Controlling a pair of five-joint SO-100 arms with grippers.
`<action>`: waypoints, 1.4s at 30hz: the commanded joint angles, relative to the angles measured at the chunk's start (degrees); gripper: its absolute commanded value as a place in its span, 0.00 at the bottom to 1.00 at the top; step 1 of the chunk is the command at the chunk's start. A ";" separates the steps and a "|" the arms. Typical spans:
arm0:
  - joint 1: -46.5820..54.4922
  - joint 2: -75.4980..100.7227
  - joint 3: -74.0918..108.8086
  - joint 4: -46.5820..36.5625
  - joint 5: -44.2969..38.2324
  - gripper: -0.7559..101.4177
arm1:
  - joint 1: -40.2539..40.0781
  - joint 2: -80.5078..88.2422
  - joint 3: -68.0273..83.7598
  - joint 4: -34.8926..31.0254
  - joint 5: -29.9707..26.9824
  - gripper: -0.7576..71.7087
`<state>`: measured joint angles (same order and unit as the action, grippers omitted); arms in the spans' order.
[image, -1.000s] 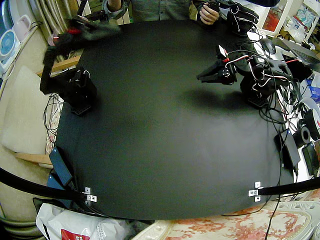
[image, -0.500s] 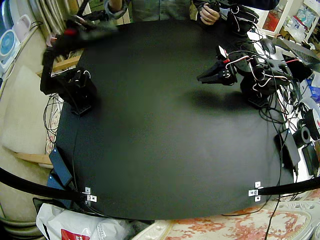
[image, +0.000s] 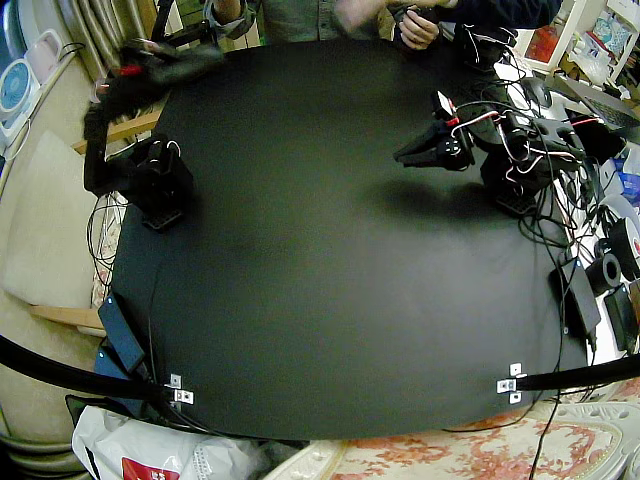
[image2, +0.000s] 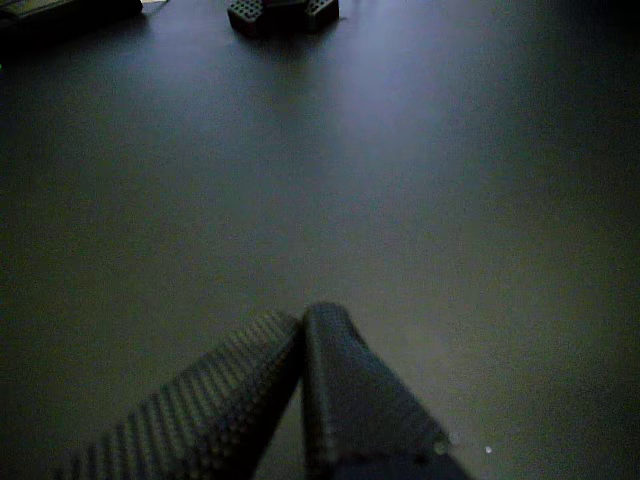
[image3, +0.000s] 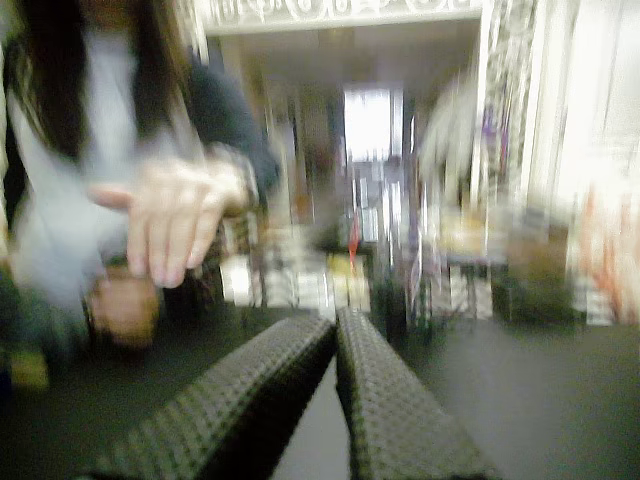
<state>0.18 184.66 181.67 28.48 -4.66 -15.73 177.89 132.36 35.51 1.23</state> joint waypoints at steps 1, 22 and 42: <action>0.62 1.05 0.70 0.09 -0.53 0.01 | -2.11 -2.64 -17.31 5.19 -2.55 0.01; 0.00 1.05 0.70 0.26 -0.35 0.01 | 0.97 9.58 29.62 7.12 2.72 0.01; 0.18 0.97 0.70 2.20 -0.62 0.01 | 11.95 9.23 39.90 22.68 9.23 0.04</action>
<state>0.00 184.66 181.67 29.88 -4.66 -3.25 186.86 172.88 57.92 10.11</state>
